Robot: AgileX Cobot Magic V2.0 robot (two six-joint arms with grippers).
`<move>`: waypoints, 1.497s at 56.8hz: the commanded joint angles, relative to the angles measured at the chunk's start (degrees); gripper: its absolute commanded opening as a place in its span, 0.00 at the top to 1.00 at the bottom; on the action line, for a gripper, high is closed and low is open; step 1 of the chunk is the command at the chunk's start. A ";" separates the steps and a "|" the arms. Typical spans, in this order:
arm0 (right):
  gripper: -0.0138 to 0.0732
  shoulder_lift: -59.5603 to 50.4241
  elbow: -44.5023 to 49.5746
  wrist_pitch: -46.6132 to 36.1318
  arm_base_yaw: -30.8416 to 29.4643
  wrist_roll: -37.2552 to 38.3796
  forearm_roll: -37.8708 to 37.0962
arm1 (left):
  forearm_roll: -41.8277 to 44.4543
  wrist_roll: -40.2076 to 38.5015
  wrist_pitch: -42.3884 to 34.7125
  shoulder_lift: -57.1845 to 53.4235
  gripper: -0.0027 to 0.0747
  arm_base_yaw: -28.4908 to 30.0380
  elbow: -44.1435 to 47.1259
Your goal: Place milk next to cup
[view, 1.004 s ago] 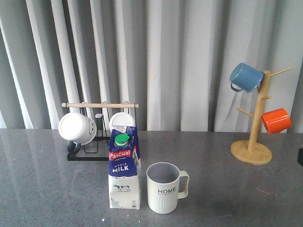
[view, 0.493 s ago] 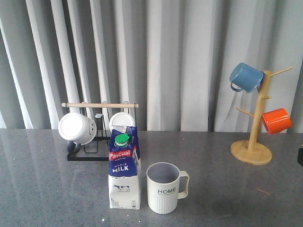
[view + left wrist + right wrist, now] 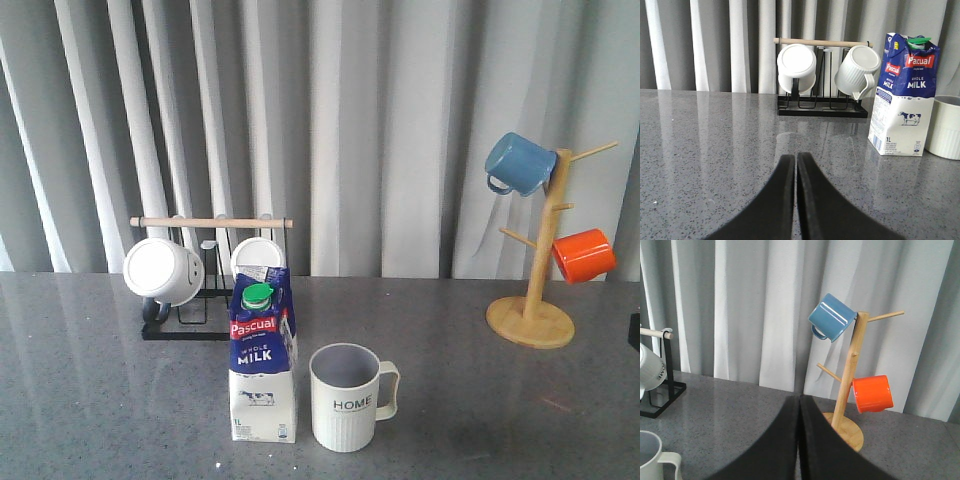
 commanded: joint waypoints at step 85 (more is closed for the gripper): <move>0.85 -51.56 49.73 -9.40 -0.26 -8.70 11.51 | -0.56 -0.26 -3.95 -0.73 0.97 -0.37 -1.19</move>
